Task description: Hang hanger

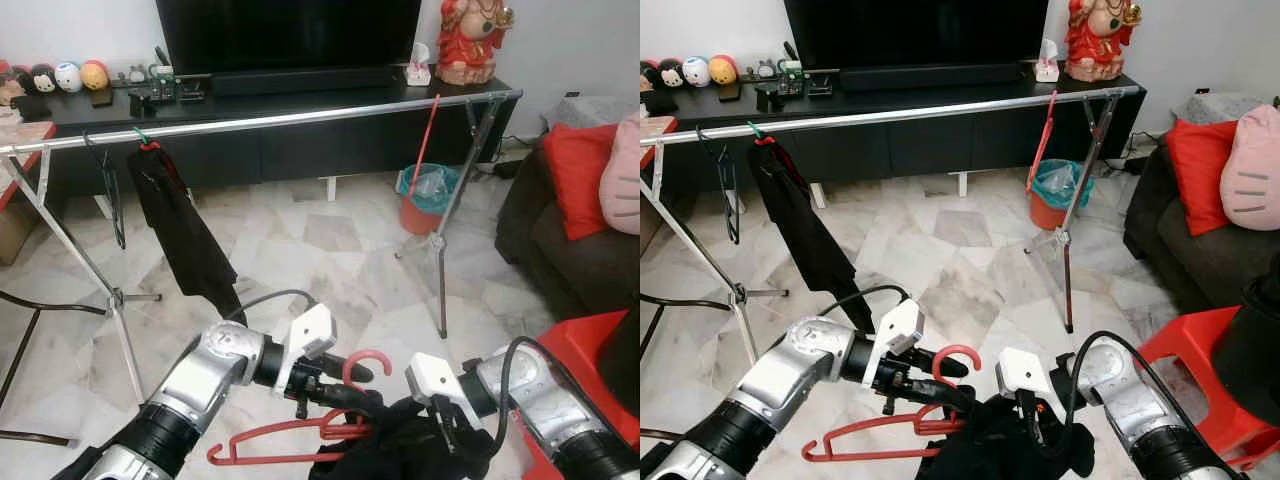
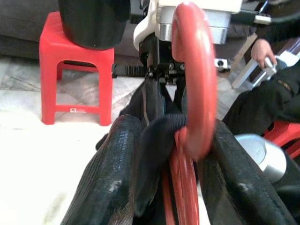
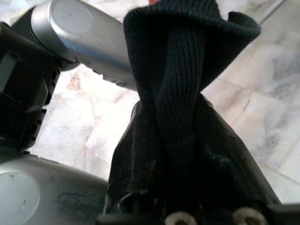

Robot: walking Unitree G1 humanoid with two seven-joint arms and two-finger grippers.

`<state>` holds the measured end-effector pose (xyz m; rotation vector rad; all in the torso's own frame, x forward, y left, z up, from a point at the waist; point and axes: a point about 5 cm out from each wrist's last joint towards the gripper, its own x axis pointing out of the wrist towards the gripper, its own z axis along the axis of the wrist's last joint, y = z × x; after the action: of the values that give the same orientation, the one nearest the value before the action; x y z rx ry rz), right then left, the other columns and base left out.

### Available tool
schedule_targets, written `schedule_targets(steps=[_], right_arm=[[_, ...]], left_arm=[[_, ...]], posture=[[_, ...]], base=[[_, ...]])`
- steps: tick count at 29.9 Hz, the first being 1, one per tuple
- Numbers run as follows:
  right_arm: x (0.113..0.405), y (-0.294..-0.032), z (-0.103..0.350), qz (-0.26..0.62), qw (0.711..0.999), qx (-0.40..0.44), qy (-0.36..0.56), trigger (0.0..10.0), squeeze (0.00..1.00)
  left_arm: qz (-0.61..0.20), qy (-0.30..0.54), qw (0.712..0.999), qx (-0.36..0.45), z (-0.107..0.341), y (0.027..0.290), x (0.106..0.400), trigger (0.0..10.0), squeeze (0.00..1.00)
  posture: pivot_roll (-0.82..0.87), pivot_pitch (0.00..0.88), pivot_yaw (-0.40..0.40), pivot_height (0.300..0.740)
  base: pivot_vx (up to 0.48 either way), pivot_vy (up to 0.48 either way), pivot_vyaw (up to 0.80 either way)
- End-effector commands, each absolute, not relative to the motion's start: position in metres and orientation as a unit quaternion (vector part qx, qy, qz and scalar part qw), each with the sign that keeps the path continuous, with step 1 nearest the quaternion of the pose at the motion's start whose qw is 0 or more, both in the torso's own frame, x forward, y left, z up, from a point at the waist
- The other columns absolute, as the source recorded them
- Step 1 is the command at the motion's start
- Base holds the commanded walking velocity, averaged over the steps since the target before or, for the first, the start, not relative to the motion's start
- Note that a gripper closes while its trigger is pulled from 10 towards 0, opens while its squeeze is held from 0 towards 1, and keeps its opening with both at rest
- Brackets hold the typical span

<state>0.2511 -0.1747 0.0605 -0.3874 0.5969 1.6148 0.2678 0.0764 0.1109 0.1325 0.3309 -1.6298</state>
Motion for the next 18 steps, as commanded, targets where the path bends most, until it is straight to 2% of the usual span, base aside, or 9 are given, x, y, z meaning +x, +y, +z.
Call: schedule_targets(steps=[1, 7, 8, 11, 12, 14, 15, 18], right_arm=[[0.253, -0.179, 0.062, 0.701, 0.637, -0.185, 0.260, 0.0, 0.00], [0.259, -0.184, 0.061, 0.675, 0.660, -0.202, 0.260, 0.0, 0.00], [0.261, -0.186, 0.062, 0.666, 0.669, -0.204, 0.259, 0.0, 0.00], [0.263, -0.187, 0.062, 0.661, 0.674, -0.206, 0.259, 0.0, 0.00], [0.266, -0.189, 0.062, 0.648, 0.686, -0.213, 0.256, 0.0, 0.00], [0.271, -0.195, 0.064, 0.626, 0.702, -0.225, 0.253, 0.0, 0.00], [0.271, -0.195, 0.064, 0.626, 0.702, -0.225, 0.253, 0.0, 0.00], [0.272, -0.202, 0.064, 0.614, 0.710, -0.231, 0.258, 0.0, 0.00]], left_arm=[[-0.719, 0.148, 0.674, 0.088, 0.115, 0.086, 0.272, 10.0, 1.00], [-0.707, 0.171, 0.676, 0.115, 0.108, 0.098, 0.274, 10.0, 1.00], [-0.700, 0.172, 0.683, 0.118, 0.107, 0.101, 0.275, 10.0, 0.18], [-0.696, 0.173, 0.687, 0.120, 0.107, 0.103, 0.276, 10.0, 0.18], [-0.680, 0.175, 0.701, 0.125, 0.105, 0.107, 0.280, 10.0, 0.00], [-0.633, 0.172, 0.742, 0.137, 0.103, 0.117, 0.291, 10.0, 0.00], [-0.633, 0.172, 0.742, 0.137, 0.103, 0.117, 0.291, 10.0, 0.00], [-0.563, 0.161, 0.798, 0.138, 0.105, 0.134, 0.307, 10.0, 0.00]], posture=[[0.02, 0.011, -0.017, 0.740], [0.02, 0.015, -0.015, 0.740], [0.02, 0.016, -0.015, 0.740], [0.02, 0.016, -0.015, 0.740], [0.02, 0.016, -0.013, 0.740], [0.02, 0.018, -0.011, 0.740], [0.02, 0.018, -0.011, 0.740], [0.02, 0.021, -0.010, 0.740]], base=[[0.000, 0.000, 0.00], [0.000, 0.000, 0.00], [0.000, 0.000, 0.00], [0.000, 0.000, 0.00], [0.000, 0.000, 0.00], [0.000, 0.000, 0.00], [0.000, 0.000, 0.00], [0.000, 0.000, 0.00]])
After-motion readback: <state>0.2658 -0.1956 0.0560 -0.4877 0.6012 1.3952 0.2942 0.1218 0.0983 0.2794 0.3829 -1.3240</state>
